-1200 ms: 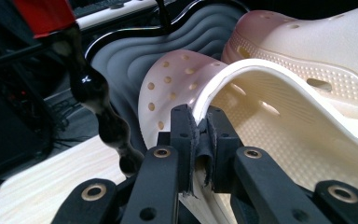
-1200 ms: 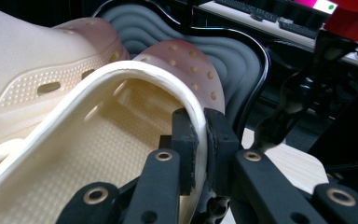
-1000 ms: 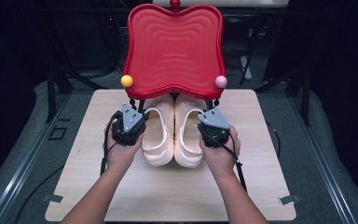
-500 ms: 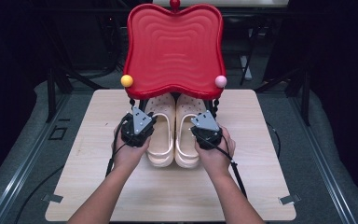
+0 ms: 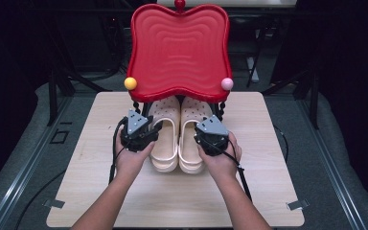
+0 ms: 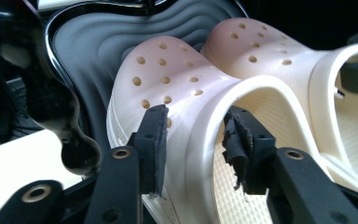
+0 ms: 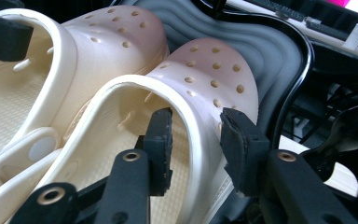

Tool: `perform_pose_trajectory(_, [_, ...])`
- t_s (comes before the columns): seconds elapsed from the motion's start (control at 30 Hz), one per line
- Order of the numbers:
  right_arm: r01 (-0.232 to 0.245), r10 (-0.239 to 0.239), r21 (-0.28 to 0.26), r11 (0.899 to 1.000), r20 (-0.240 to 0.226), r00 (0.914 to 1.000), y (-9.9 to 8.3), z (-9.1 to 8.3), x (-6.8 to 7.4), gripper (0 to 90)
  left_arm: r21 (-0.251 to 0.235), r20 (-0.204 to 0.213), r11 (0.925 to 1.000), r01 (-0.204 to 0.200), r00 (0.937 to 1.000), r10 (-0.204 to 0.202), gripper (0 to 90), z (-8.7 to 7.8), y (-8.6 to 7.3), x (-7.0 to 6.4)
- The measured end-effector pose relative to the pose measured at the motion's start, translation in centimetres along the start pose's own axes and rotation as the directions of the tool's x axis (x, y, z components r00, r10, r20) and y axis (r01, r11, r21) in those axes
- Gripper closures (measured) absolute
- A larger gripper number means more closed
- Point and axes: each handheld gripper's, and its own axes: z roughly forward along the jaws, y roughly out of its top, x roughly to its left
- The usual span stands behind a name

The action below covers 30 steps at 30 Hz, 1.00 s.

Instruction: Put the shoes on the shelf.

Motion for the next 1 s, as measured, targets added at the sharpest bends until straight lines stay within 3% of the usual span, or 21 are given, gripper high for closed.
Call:
perform_pose_trajectory(0.27, [-0.015,0.016,0.016,1.000,-0.038,0.9992,0.1,-0.8,-0.1,61.9,-0.017,0.025,0.9998,0.013,0.9996,-0.012,50.0,-0.7,0.2,-0.2])
perform_pose_trajectory(0.47, [-0.003,0.005,0.041,0.999,-0.037,0.9993,0.0,-0.7,-0.1,62.5,-0.015,0.027,0.9999,0.003,0.9996,-0.002,51.4,-0.8,0.2,-0.4])
perform_pose_trajectory(0.57, [-0.022,0.024,0.036,0.999,-0.048,0.9986,-0.1,-0.8,-0.1,61.1,-0.006,0.029,1.0000,-0.007,0.9995,0.007,51.8,-0.9,0.2,-0.5])
perform_pose_trajectory(1.0, [-0.010,0.012,0.027,1.000,-0.061,0.9980,0.0,-1.6,0.0,60.1,-0.019,0.046,0.9998,-0.002,0.9989,0.003,51.8,-1.8,0.1,-0.7])
